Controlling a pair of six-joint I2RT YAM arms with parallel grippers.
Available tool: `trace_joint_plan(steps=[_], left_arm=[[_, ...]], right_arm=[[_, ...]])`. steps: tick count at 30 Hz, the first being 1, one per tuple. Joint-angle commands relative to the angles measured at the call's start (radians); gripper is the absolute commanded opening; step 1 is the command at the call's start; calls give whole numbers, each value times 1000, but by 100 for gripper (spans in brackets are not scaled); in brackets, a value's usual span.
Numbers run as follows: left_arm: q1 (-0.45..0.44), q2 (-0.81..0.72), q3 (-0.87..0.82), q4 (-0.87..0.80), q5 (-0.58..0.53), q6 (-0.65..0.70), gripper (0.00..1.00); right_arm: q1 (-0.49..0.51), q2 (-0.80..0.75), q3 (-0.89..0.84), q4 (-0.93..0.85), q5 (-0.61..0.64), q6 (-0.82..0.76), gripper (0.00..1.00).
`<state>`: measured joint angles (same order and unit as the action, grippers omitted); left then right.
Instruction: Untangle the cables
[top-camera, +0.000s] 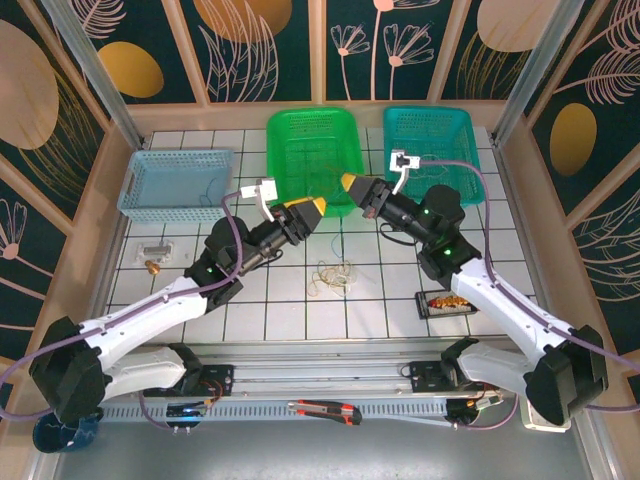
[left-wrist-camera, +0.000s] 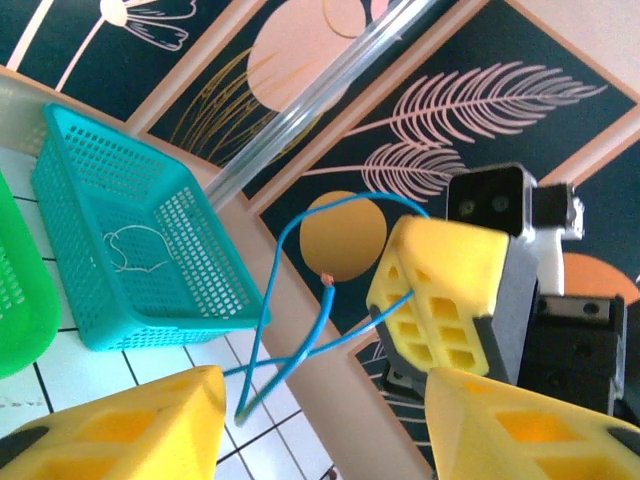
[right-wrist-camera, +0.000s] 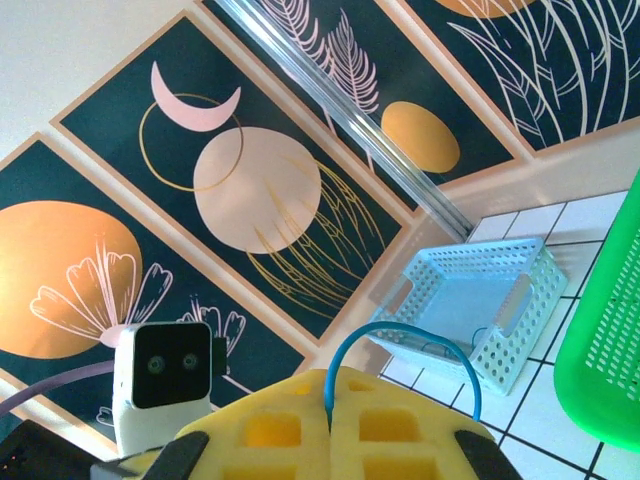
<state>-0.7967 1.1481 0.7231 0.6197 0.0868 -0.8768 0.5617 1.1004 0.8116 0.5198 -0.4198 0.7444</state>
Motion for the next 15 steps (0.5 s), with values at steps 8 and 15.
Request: trace_joint_plan(steps=[8,15], left_arm=[[6,45,67,56,-33,21,0],[27,44,206,-60,-50,128,0]], right_arm=[[10,-28,-61,77,6,33,0],[17,-23,-106,71,25,35,14]])
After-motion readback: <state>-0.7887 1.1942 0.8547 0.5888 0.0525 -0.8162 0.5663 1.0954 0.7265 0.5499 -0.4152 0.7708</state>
